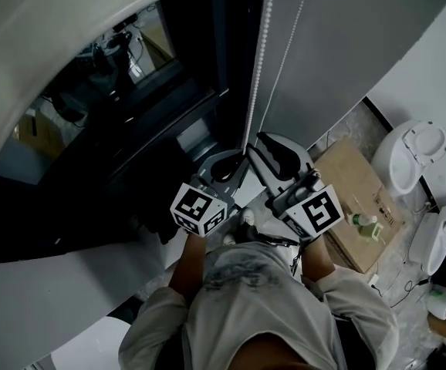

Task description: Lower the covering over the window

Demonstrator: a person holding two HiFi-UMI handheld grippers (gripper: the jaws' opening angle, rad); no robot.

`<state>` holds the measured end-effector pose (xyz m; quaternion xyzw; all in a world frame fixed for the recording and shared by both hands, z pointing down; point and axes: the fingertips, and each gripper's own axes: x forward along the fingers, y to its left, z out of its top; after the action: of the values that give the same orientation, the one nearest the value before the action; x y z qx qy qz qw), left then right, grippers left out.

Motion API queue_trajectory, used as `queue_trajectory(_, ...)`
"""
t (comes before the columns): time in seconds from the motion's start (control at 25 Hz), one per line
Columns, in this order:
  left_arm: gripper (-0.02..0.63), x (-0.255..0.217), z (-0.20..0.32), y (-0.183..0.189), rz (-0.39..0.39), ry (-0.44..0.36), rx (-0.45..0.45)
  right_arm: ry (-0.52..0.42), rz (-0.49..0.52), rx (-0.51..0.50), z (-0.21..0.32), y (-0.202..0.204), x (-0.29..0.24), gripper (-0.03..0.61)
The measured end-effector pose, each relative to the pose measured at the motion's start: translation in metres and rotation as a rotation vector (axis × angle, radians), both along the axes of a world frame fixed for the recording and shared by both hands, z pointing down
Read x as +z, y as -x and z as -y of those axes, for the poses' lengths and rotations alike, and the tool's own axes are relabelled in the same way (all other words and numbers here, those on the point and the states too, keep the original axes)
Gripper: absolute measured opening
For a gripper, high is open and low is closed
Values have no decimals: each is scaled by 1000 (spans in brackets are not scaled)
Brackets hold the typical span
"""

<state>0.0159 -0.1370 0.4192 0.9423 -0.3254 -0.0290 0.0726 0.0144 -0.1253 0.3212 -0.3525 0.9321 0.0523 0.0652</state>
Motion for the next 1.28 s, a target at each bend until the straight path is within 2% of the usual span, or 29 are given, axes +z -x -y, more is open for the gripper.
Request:
queue_trajectory(0.28,17,37,-7,-7,28,84,15,-37,22,-24,6,5,-15,118)
queue_trajectory(0.52,17,55,-10,-11,27,123,23,-41,-4,-17,12,7,-16,118)
queue_trajectory(0.56,17,55,-10,-11,27,122,22,-40,-6,-16,12,7,-16,113)
queue_trajectory(0.64,17,55,-9,-10,28,120,20,-34,-9,-8,13,8,-16,38)
queue_trajectory(0.72,18,54,-10,-9,30,118,19,-38,-8,-11,12,9,-16,20)
queue_trajectory(0.92,27,48,-15,-10,65,78,24,-31,25,-22,12,7,-16,18)
queue_trajectory(1.08,92,24,-19,-6,14,41,36,-28,18,-12,14,5,-12,17)
queue_trajectory(1.28,120,-12,-22,8,-44,-16,24,-39,9,-11,14,7,-11,17)
